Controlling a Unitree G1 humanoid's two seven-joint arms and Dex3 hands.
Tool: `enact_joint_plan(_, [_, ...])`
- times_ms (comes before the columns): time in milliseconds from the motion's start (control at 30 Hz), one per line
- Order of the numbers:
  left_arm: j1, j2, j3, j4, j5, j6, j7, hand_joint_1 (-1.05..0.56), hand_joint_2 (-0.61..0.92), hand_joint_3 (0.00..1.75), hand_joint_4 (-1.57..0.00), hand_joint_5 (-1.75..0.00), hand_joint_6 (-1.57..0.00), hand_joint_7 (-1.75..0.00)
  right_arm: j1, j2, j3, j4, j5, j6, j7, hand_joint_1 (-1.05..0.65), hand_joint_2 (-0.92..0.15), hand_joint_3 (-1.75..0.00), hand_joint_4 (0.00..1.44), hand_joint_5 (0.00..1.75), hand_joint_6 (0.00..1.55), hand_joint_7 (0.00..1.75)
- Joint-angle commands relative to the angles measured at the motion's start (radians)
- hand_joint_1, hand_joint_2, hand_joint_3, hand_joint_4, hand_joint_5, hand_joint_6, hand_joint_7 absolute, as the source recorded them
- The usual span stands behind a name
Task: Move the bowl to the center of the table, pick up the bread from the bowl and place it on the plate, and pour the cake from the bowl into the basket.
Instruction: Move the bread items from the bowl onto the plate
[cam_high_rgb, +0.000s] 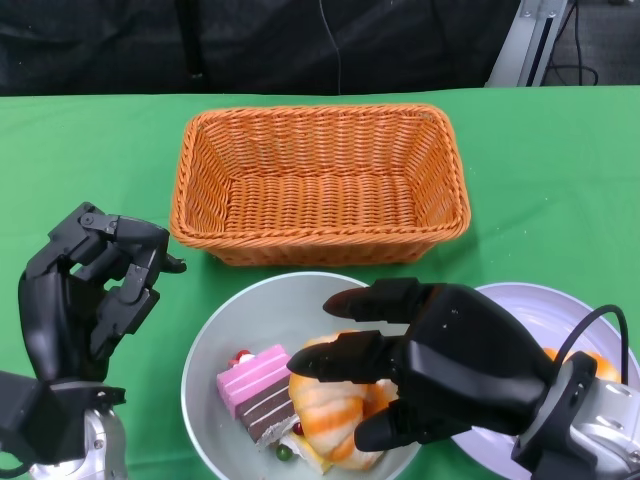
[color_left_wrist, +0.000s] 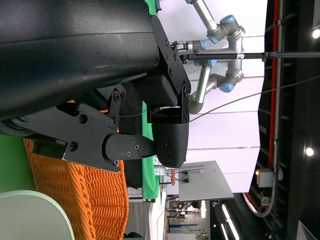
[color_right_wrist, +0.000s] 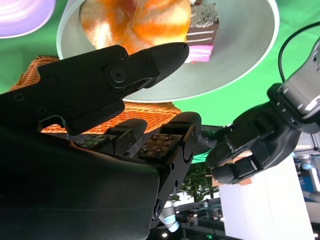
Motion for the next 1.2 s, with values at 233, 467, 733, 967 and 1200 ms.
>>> enact_joint_plan(233, [0.016,0.004,0.004,-0.006,-0.013,0.000,0.003,-0.14,0.92,0.37,-0.80,-1.45,-0.86,-1.12,-0.038,-0.039,0.041,0.048,-0.097,-0.048,-0.119,-0.79,-0.86,0.00,0.84,0.03,0.70,0.00])
enact_joint_plan(467, [0.015,0.006,0.004,-0.001,-0.033,0.009,-0.011,-0.13,0.92,0.37,-0.81,-1.43,-0.87,-1.09,-0.073,-0.047,0.064,0.086,-0.132,-0.057,-0.161,-0.80,-0.88,-0.01,0.81,0.01,0.67,0.00])
enact_joint_plan(733, [0.017,0.008,0.002,0.005,-0.039,0.003,-0.020,-0.13,0.92,0.38,-0.82,-1.42,-0.88,-1.08,-0.086,-0.056,0.097,0.060,-0.165,-0.001,-0.096,-0.85,-0.89,0.00,0.71,0.00,0.61,0.00])
enact_joint_plan(967, [0.020,0.008,0.003,0.004,-0.024,-0.002,-0.009,-0.13,0.92,0.38,-0.82,-1.43,-0.89,-1.06,-0.096,-0.065,0.118,0.065,-0.159,0.018,-0.043,-0.88,-0.89,0.00,0.67,0.00,0.59,0.00])
enact_joint_plan(1200, [0.023,0.005,0.002,0.005,-0.015,-0.007,-0.001,-0.14,0.91,0.40,-0.82,-1.43,-0.89,-1.08,-0.103,-0.066,0.130,0.070,-0.156,0.034,-0.012,-0.92,-0.89,0.00,0.66,0.01,0.56,0.00])
